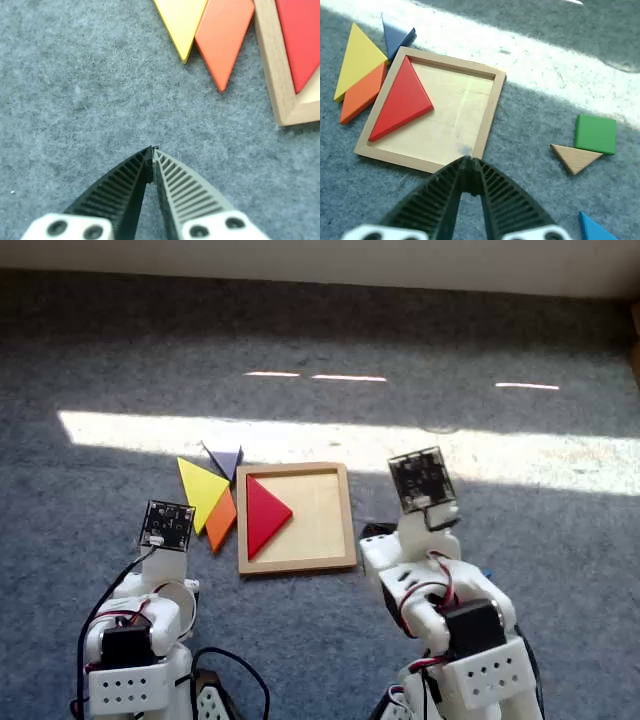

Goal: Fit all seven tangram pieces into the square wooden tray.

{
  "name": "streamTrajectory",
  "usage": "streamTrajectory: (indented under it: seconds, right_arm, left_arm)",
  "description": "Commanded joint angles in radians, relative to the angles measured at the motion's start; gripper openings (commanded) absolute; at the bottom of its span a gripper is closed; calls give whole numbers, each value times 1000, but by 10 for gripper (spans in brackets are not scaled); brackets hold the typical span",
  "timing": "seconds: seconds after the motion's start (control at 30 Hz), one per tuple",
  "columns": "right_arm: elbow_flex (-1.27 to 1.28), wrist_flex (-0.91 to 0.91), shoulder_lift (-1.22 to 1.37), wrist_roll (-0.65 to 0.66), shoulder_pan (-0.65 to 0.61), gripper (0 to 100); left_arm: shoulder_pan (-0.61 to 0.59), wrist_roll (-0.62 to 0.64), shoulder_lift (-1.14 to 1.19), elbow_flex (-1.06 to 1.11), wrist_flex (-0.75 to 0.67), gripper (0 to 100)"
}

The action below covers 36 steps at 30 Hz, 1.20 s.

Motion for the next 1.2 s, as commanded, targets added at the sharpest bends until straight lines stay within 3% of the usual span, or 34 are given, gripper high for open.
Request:
streamTrajectory:
  seconds: [0.0, 0.37, 0.63, 0.83, 1.17]
  right_arm:
    - [85, 5, -179, 9, 70, 6]
    - [352, 8, -518, 8, 77, 6]
    - [486, 4, -501, 2, 211, 6]
    - [676, 4, -501, 2, 214, 6]
    - [691, 10, -492, 6, 216, 6]
  left_arm:
    - [1, 3, -45, 19, 11, 5]
    - [1, 3, -45, 19, 11, 5]
    - [1, 3, -45, 19, 11, 5]
    - [13, 6, -47, 19, 11, 5]
    - [5, 3, -47, -7, 12, 5]
